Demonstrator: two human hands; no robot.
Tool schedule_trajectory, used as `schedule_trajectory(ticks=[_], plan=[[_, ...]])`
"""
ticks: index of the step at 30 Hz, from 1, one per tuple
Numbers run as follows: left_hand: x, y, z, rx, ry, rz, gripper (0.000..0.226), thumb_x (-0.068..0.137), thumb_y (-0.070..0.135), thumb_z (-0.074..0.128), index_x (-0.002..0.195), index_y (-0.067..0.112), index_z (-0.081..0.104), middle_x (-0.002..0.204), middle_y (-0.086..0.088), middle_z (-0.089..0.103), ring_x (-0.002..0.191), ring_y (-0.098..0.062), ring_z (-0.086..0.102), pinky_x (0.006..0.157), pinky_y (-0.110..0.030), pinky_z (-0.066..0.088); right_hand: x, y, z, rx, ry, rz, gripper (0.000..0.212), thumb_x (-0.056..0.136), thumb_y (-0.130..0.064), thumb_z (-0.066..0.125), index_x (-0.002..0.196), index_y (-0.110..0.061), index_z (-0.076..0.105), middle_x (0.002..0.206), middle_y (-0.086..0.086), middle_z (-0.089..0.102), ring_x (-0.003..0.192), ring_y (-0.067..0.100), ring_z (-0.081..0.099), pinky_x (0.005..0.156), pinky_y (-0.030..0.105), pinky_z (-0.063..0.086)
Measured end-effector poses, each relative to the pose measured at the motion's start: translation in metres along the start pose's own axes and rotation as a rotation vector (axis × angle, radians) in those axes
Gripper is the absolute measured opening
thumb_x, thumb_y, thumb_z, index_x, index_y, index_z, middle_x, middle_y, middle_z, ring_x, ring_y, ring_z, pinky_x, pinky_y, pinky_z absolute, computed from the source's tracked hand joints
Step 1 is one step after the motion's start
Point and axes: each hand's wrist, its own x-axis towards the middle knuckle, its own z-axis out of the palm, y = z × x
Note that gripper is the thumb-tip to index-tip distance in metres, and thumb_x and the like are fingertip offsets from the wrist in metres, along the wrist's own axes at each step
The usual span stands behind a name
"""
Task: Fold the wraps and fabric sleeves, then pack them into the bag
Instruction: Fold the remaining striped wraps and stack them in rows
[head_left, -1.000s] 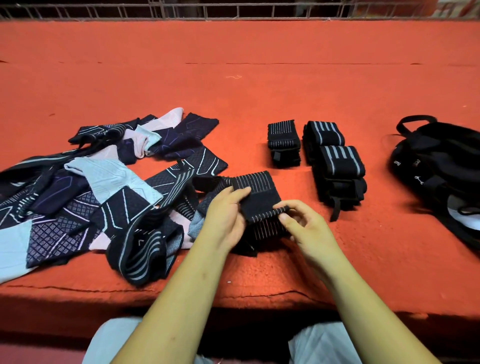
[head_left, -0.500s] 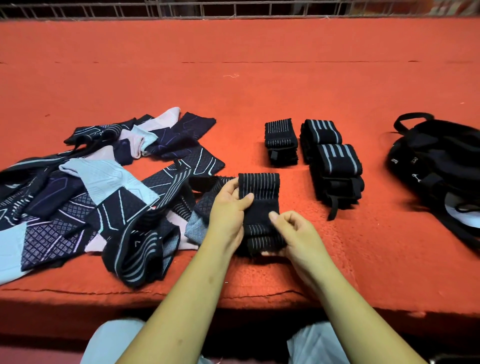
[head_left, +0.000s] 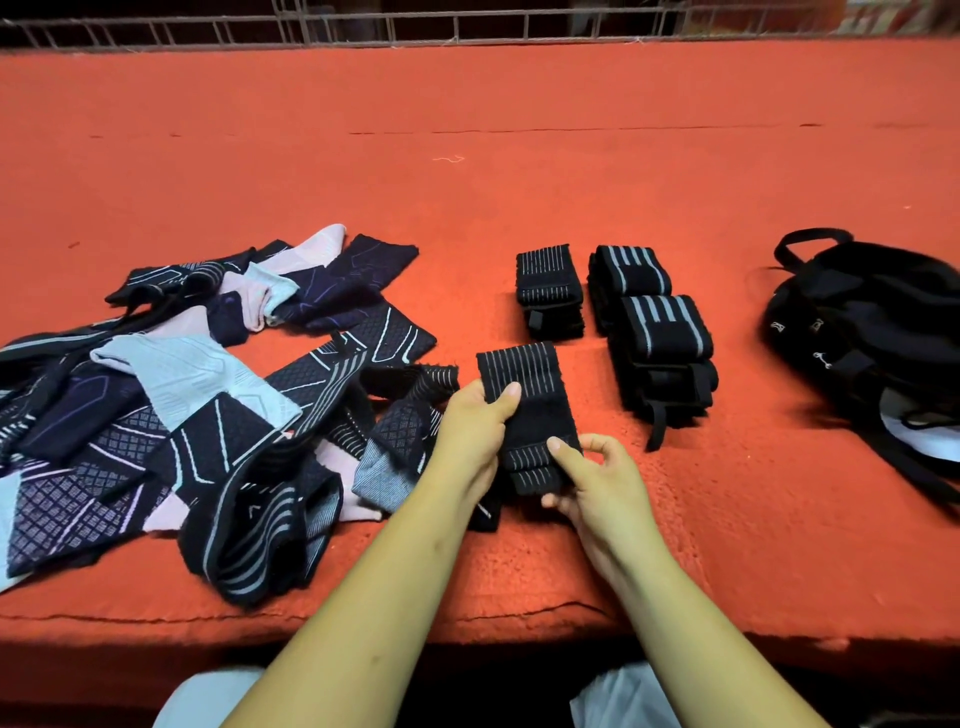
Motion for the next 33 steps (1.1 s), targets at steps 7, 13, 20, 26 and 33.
schedule_trajectory(ticks=[7, 13, 20, 26, 33], plan=[[0.052, 0.010, 0.012, 0.050, -0.029, -0.036, 0.013, 0.098, 0.004, 0.057, 0.099, 0.015, 0.065, 0.094, -0.010, 0.072, 0.081, -0.022, 0.068, 0.081, -0.041, 0.058, 0.040, -0.012, 0.010, -0.124, 0.076, -0.011, 0.019, 0.098, -0.009, 0.058, 0.082, -0.010, 0.046, 0.066, 0.012, 0.059, 0.037, 0.013, 0.053, 0.031, 0.021, 0.037], [0.100, 0.010, 0.016, 0.249, -0.010, -0.096, 0.022, 0.093, -0.004, 0.054, 0.111, 0.005, 0.061, 0.093, -0.012, 0.069, 0.075, -0.021, 0.063, 0.064, -0.027, 0.053, 0.076, -0.010, 0.015, -0.287, 0.163, -0.096, 0.027, 0.095, -0.001, 0.056, 0.108, -0.014, 0.036, 0.068, 0.017, 0.061, 0.037, 0.017, 0.057, 0.035, 0.025, 0.042], [0.117, -0.011, 0.008, 0.626, 0.010, 0.038, 0.038, 0.087, 0.000, 0.068, 0.115, 0.014, 0.046, 0.112, -0.016, 0.067, 0.098, -0.026, 0.063, 0.092, -0.043, 0.052, 0.087, 0.001, 0.008, -0.539, 0.098, -0.156, 0.012, 0.094, -0.002, 0.055, 0.093, -0.014, 0.055, 0.048, 0.009, 0.057, 0.034, 0.017, 0.052, 0.038, 0.024, 0.042], [0.107, 0.007, 0.004, 0.887, 0.011, 0.098, 0.042, 0.086, 0.011, 0.068, 0.123, 0.008, 0.048, 0.100, -0.005, 0.061, 0.099, -0.028, 0.064, 0.090, -0.039, 0.051, 0.090, -0.009, 0.005, -0.684, 0.023, -0.129, 0.030, 0.088, 0.000, 0.053, 0.110, -0.020, 0.055, 0.060, 0.018, 0.062, 0.035, 0.020, 0.052, 0.035, 0.025, 0.041], [0.066, 0.069, -0.051, 0.980, 0.033, 0.373, 0.009, 0.088, 0.014, 0.065, 0.094, 0.020, 0.066, 0.090, 0.005, 0.067, 0.087, -0.015, 0.062, 0.087, -0.027, 0.049, 0.081, -0.030, 0.047, -0.686, -0.114, -0.096, 0.022, 0.083, 0.001, 0.058, 0.098, -0.015, 0.055, 0.063, 0.011, 0.064, 0.040, 0.021, 0.053, 0.038, 0.023, 0.041]])
